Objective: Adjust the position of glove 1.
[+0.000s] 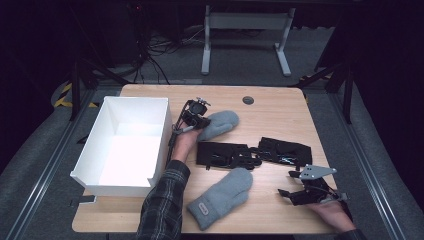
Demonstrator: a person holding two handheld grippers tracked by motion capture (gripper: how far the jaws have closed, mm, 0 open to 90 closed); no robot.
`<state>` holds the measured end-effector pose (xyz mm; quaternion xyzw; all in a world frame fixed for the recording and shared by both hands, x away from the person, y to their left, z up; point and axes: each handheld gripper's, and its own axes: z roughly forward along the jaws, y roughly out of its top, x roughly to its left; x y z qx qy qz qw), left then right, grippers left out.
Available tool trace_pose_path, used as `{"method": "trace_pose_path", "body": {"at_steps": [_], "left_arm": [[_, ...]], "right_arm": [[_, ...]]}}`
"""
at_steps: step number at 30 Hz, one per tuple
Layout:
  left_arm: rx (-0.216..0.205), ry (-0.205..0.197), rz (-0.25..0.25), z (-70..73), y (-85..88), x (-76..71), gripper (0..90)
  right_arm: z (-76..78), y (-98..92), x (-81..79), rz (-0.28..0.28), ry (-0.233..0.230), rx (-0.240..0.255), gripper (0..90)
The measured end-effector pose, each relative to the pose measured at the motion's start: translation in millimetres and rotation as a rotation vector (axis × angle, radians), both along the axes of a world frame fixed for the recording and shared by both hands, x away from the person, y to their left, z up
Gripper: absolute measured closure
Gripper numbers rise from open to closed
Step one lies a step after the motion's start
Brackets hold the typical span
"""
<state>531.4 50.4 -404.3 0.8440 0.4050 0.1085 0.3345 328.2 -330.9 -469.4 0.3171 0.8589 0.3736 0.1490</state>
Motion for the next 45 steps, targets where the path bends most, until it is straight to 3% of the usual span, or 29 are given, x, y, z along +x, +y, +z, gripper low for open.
{"method": "trace_pose_path", "body": {"at_steps": [4, 13, 16, 17, 26, 30, 39, 45], "left_arm": [[-0.048, 0.004, 0.017, 15.9, 5.0, -11.8, 87.7], [-0.090, 0.008, -0.009, 35.9, 8.4, -46.6, 87.8], [-0.102, 0.007, -0.014, 40.8, 9.9, -69.0, 87.8], [-0.102, 0.007, -0.014, 40.8, 9.9, -69.0, 87.8], [-0.144, 0.001, -0.019, 46.3, 11.8, -119.4, 87.8], [-0.155, 0.003, -0.052, 47.0, 12.5, -135.7, 87.8], [-0.183, 0.023, -0.093, 34.1, 18.2, -177.4, 87.8], [-0.187, 0.033, -0.089, 26.7, 18.8, -204.4, 87.8]], "right_arm": [[0.0, 0.0, 0.0, 0.000, 0.000, 0.000, 19.2], [0.0, 0.0, -0.1, -0.001, -0.001, -0.001, 19.3], [0.1, 0.1, -0.2, -0.002, -0.001, -0.003, 19.4], [0.1, 0.1, -0.2, -0.002, -0.001, -0.003, 19.4], [1.4, 0.3, 0.8, -0.013, 0.010, 0.000, 20.3], [1.3, 0.2, 0.7, -0.011, 0.008, 0.000, 20.3], [0.7, -0.1, 0.6, -0.011, 0.002, 0.002, 20.4], [0.5, 0.2, 0.8, -0.013, 0.000, -0.001, 20.5]]}}
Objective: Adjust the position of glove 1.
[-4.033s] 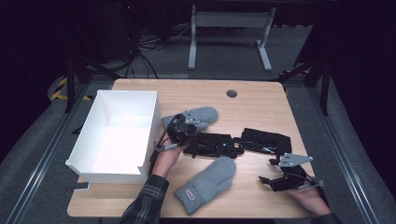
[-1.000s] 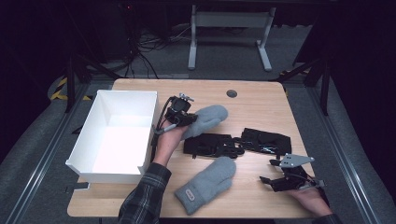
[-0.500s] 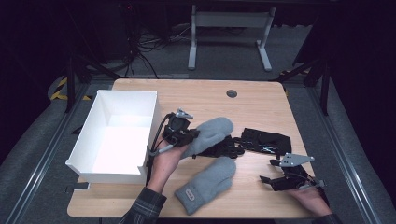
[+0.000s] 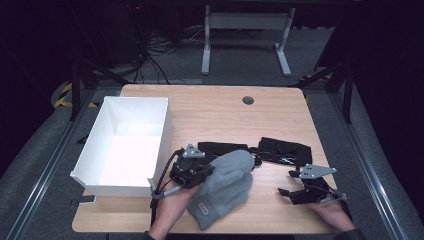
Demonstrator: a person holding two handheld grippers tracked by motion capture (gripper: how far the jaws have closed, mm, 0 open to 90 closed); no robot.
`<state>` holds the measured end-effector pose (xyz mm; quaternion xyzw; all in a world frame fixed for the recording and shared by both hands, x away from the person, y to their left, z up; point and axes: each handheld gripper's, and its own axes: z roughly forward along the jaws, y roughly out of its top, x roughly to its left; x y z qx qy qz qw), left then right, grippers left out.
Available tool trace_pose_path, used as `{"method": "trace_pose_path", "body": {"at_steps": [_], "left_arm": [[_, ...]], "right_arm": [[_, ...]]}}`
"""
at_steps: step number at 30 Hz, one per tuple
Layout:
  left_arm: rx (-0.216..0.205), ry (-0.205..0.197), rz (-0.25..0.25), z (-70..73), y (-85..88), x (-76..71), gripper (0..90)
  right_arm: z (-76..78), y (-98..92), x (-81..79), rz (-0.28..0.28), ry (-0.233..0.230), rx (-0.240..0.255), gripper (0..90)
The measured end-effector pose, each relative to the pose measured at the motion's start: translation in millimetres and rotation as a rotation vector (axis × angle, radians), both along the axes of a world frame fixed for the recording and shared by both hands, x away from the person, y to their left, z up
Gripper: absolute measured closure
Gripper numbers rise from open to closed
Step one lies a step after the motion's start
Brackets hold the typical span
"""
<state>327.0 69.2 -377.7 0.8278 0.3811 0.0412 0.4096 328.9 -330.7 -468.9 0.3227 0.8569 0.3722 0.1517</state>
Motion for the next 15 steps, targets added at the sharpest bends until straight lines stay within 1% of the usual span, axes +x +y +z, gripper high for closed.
{"method": "trace_pose_path", "body": {"at_steps": [1, 2, 3, 4, 7, 12, 14, 15], "left_arm": [[0.000, 0.000, 0.000, 0.0, 0.0, 0.0, 87.8], [0.004, 0.003, 0.004, -1.4, 0.1, -5.3, 87.8], [-0.008, 0.006, 0.004, -3.0, -0.1, -8.7, 87.8], [0.002, 0.008, 0.001, -4.3, -0.7, -11.7, 87.8], [0.008, 0.016, -0.006, -12.2, -4.9, -19.8, 87.7], [0.032, 0.032, -0.019, -28.1, -11.1, -25.3, 87.4], [0.025, 0.034, -0.033, -31.6, -11.1, -26.9, 86.3], [0.029, 0.030, -0.042, -32.0, -11.1, -27.1, 84.5]], "right_arm": [[0.0, 0.0, 0.0, 0.000, 0.000, 0.000, 20.5], [0.0, 0.0, 0.0, 0.000, 0.000, 0.001, 20.5], [0.0, 0.0, 0.1, -0.001, 0.000, 0.000, 20.4], [0.0, 0.0, 0.1, -0.001, 0.000, 0.000, 20.4], [0.0, 0.0, 0.1, 0.000, -0.001, 0.000, 20.4], [0.1, 0.1, 0.1, -0.001, -0.001, -0.002, 20.4], [0.1, 0.2, 0.2, -0.001, -0.002, -0.004, 20.4], [0.3, 0.3, 0.4, -0.001, 0.000, -0.004, 21.0]]}}
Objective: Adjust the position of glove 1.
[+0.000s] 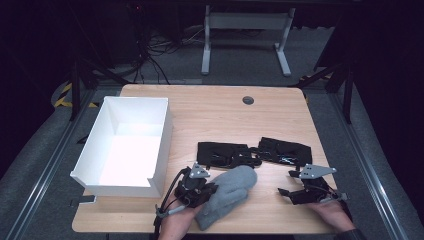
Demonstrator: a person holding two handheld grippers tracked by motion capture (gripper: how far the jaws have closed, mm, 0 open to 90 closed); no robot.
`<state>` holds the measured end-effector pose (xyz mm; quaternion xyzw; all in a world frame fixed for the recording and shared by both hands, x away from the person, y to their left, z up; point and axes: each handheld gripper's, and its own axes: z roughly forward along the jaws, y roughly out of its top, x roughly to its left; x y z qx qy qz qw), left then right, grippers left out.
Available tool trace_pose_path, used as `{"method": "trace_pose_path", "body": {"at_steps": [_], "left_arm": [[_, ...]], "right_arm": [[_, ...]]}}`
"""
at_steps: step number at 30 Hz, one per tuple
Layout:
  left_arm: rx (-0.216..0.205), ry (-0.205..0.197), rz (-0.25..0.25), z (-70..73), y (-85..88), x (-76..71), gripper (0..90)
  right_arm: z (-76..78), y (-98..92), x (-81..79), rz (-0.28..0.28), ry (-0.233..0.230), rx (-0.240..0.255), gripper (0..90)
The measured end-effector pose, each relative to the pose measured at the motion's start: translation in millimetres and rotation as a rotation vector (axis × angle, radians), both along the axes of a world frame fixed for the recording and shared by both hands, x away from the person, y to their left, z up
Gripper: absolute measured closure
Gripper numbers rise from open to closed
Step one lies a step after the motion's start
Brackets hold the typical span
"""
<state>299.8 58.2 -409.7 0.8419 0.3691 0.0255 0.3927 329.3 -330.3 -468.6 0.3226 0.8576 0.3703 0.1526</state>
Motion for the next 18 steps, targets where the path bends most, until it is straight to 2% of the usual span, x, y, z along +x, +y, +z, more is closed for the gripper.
{"method": "trace_pose_path", "body": {"at_steps": [1, 2, 3, 4, 5, 7, 8, 10, 11, 12, 14, 18], "left_arm": [[-0.007, -0.011, -0.008, 1.0, 0.9, -0.5, 77.9], [-0.007, -0.011, -0.008, 1.0, 0.9, -0.5, 74.0], [-0.003, -0.018, -0.013, 1.9, 1.1, -0.6, 74.0], [-0.008, -0.032, -0.015, 3.2, 1.8, -0.9, 70.5], [-0.012, -0.038, -0.028, 4.7, 3.2, -0.4, 68.1], [-0.025, -0.055, -0.031, 7.4, 6.5, 0.3, 65.6], [-0.025, -0.055, -0.031, 7.4, 6.5, 0.3, 64.6], [-0.016, -0.072, -0.019, 9.1, 9.5, 1.3, 64.3], [-0.014, -0.078, -0.011, 10.6, 13.6, 2.7, 64.8], [-0.012, -0.083, -0.002, 11.0, 15.5, 3.5, 69.4], [-0.002, -0.092, 0.011, 11.8, 18.8, 4.6, 76.1], [0.040, -0.107, 0.028, 12.1, 24.0, 7.8, 88.8]], "right_arm": [[1.6, 0.5, 0.2, -0.002, 0.010, 0.000, 24.6], [1.6, 0.5, 0.2, -0.002, 0.010, 0.000, 24.6], [3.1, 0.9, 0.1, 0.000, 0.018, 0.000, 26.1], [5.3, 1.8, -0.6, 0.000, 0.020, 0.001, 30.7], [12.0, 4.1, -4.3, 0.018, 0.005, 0.023, 40.7], [18.1, 7.3, -7.4, 0.036, 0.002, 0.054, 48.1], [18.1, 7.3, -7.4, 0.036, 0.002, 0.054, 48.1], [23.6, 13.7, -11.5, 0.072, 0.007, 0.088, 59.6], [25.4, 17.6, -13.3, 0.095, 0.019, 0.104, 63.1], [28.1, 25.3, -16.3, 0.137, 0.032, 0.124, 70.3], [30.6, 35.5, -20.2, 0.183, 0.047, 0.141, 76.9], [33.8, 56.1, -25.6, 0.266, 0.074, 0.154, 87.9]]}}
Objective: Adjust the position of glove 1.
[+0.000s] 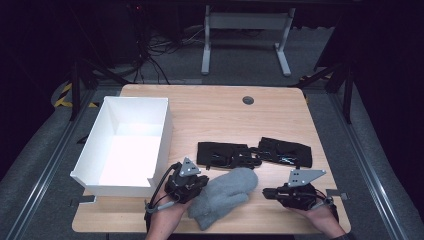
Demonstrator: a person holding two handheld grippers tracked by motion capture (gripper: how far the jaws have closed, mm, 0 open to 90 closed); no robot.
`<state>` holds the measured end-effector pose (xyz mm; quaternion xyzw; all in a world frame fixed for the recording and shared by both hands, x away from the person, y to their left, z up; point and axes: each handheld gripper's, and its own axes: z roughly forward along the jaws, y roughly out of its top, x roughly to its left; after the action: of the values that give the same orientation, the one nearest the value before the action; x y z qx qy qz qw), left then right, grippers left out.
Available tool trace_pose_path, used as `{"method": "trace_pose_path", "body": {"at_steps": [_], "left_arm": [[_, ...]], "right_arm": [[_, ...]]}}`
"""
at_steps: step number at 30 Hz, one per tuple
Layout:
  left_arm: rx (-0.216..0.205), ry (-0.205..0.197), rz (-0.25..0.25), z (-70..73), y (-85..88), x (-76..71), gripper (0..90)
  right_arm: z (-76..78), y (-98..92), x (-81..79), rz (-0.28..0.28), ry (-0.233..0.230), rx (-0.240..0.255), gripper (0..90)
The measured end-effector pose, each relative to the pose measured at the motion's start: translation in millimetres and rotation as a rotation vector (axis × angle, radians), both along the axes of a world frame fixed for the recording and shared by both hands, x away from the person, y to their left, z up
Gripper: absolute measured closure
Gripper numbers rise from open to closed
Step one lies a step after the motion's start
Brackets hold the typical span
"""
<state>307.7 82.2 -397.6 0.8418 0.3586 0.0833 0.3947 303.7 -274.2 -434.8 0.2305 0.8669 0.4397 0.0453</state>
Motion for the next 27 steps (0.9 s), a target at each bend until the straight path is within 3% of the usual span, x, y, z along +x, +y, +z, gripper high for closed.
{"method": "trace_pose_path", "body": {"at_steps": [3, 8, 15, 21, 25, 27], "left_arm": [[0.014, -0.002, 0.017, 0.0, 2.5, 2.5, 90.0], [0.070, -0.004, 0.047, -4.7, 5.7, 7.5, 90.0], [0.089, 0.020, 0.054, -11.9, 5.1, 9.9, 90.0], [0.098, 0.037, 0.044, -15.3, 4.6, 11.7, 90.0], [0.109, 0.049, 0.027, -18.0, 3.4, 13.1, 90.0], [0.122, 0.063, 0.017, -20.6, 2.7, 13.8, 90.0]], "right_arm": [[1.6, 10.5, -2.6, 0.040, 0.003, 0.015, 90.0], [4.6, 46.7, -11.3, 0.151, 0.016, 0.043, 90.0], [2.3, 96.4, -18.2, 0.269, 0.030, 0.040, 90.0], [-5.1, 142.5, -24.8, 0.332, 0.016, -0.008, 90.0], [-14.4, 160.2, -25.4, 0.329, 0.007, -0.054, 90.0], [-16.7, 162.3, -24.6, 0.317, 0.009, -0.050, 90.0]]}}
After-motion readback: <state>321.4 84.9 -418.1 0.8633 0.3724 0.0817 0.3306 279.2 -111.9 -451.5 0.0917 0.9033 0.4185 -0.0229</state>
